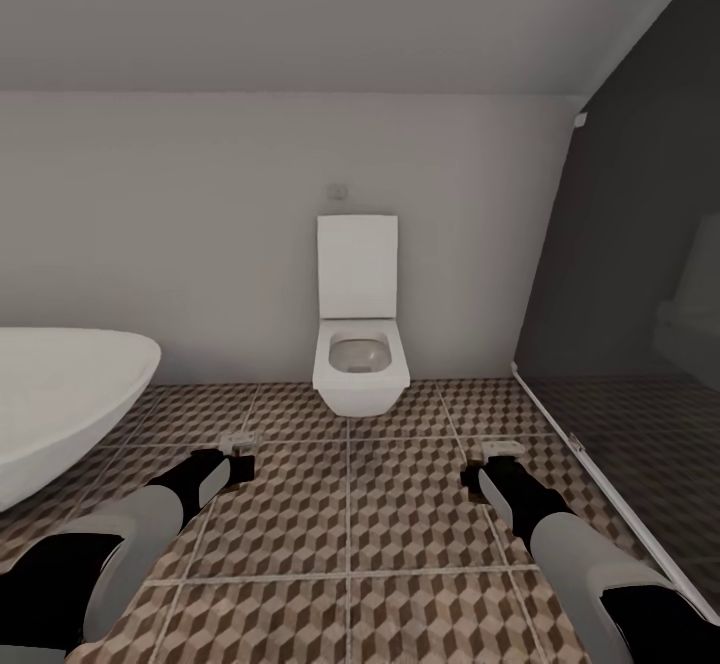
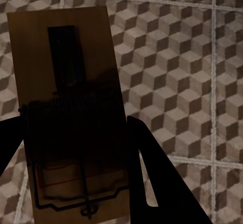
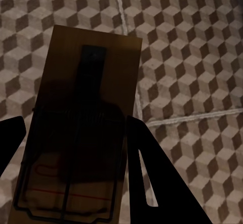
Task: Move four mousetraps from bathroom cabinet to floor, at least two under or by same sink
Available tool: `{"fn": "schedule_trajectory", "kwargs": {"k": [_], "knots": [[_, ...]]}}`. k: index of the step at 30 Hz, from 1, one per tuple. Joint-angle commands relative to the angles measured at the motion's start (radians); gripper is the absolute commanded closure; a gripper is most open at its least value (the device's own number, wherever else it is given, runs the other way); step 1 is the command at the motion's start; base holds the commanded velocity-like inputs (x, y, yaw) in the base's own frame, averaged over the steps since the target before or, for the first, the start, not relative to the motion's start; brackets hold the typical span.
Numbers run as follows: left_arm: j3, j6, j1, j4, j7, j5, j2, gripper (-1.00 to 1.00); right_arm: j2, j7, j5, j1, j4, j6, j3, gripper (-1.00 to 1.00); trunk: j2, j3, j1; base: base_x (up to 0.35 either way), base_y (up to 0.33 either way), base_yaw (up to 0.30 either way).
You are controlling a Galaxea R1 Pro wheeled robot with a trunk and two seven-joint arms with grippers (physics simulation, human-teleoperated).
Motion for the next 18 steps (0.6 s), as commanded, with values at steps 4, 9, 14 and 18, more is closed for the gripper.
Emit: {"fn": "schedule_trajectory", "kwargs": {"k": [4,9,14,18], "knots": [[-0.006,0.006,0.0,-0.003,0.002,0.009,0.0,1.0,-0.001,-0.007,-0.01,0.0,-0.002,0.005,0.009,1.0,0.0,-0.002,0.0,0.0,0.0,0.0],[-0.006,0.006,0.0,-0.002,0.001,0.009,0.0,1.0,-0.003,-0.007,-0.012,0.0,-0.002,0.003,0.008,1.0,0.0,-0.002,0.0,0.0,0.0,0.0],[-0.006,0.006,0.0,-0.002,0.001,0.009,0.0,1.0,-0.004,-0.007,-0.014,0.0,-0.002,0.002,0.007,1.0,0.0,-0.002,0.0,0.0,0.0,0.0],[-0.006,0.006,0.0,-0.003,0.001,0.009,0.0,1.0,-0.008,-0.007,-0.015,0.0,-0.002,0.003,0.005,1.0,0.0,-0.003,0.0,0.0,0.0,0.0]]}}
